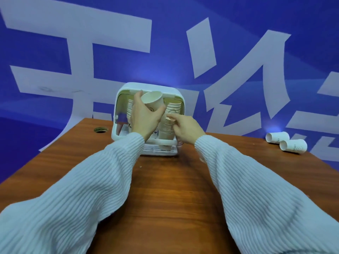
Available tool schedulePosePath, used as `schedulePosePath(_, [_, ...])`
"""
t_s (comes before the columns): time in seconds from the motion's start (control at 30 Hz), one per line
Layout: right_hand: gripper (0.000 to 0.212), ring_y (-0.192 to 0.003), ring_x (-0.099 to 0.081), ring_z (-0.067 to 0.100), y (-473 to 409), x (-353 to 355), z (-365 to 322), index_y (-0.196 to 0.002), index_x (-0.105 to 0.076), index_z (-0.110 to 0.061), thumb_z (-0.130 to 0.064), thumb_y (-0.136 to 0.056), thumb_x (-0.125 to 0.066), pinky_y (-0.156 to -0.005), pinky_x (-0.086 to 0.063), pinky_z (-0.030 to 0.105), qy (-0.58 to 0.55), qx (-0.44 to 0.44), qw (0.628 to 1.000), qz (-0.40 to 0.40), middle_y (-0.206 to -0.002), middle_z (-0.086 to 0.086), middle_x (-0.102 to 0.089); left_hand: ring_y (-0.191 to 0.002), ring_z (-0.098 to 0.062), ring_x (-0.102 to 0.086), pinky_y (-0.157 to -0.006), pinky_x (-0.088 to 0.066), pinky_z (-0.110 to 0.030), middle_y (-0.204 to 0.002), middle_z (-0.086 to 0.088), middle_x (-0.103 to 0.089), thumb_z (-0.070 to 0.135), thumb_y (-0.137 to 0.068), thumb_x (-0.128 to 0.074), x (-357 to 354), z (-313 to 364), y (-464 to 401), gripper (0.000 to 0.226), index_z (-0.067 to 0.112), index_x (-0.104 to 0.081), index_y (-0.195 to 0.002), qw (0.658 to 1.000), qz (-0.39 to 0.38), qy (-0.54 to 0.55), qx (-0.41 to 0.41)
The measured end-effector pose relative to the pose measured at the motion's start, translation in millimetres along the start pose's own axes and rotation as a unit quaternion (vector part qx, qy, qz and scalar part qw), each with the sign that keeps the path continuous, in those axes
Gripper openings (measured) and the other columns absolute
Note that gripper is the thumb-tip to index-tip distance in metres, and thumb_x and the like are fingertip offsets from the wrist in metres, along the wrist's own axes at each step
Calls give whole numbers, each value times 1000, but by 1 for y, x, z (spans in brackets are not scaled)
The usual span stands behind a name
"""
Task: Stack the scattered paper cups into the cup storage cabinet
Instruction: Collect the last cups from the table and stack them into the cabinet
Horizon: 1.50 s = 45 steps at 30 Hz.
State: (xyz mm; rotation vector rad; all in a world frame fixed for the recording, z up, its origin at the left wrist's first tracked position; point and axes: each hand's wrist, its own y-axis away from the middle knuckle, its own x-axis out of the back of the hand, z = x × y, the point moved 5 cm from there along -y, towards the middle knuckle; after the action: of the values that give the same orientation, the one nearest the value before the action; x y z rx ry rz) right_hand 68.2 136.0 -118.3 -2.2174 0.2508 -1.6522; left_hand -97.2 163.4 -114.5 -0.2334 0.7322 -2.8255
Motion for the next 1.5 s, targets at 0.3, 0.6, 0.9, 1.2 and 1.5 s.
schedulePosePath(0.3, [50,-111,-65,19,28,2,34,-143,-52,-37,-20,-95,-53,-97,-53,42,-116,-81,985,101,-131,-13,-68,-138,-27,-45,-110,-38,-39,-150,-9,-47,39,-82,-79,-41,16,-23,88,14,-37,-155,979,-92,-157,-93])
schedulePosePath(0.6, [44,-104,-59,10,33,2,41,-140,-53,-36,-24,-98,-54,-91,-55,44,-115,-72,985,105,-109,-18,-67,-131,-28,-52,-105,-40,-36,-144,-10,-52,44,-82,-77,-53,27,-34,84,14,-42,-152,972,-109,-181,-106])
schedulePosePath(0.9, [37,-93,-61,10,44,1,53,-134,-57,-33,-22,-99,-54,-86,-57,44,-117,-75,980,143,-95,-16,-65,-127,-31,-53,-101,-45,-42,-140,-9,-52,45,-78,-73,-62,24,-26,82,16,-43,-149,942,-136,-275,-137])
schedulePosePath(1.2, [36,-88,-63,10,51,0,70,-135,-58,-31,-23,-100,-54,-85,-59,44,-134,-96,975,151,-94,-13,-66,-124,-36,-52,-103,-44,-49,-133,-12,-54,74,-81,-53,-70,-8,-7,85,13,-52,-140,904,-166,-374,-124])
schedulePosePath(1.5, [37,-81,-64,10,65,-8,85,-136,-57,-30,-20,-100,-54,-82,-60,40,-154,-116,971,140,-93,-12,-68,-144,-37,-31,-113,-32,-56,-159,-11,-34,71,-82,-52,-72,-20,0,88,16,-42,-150,882,-195,-414,-116])
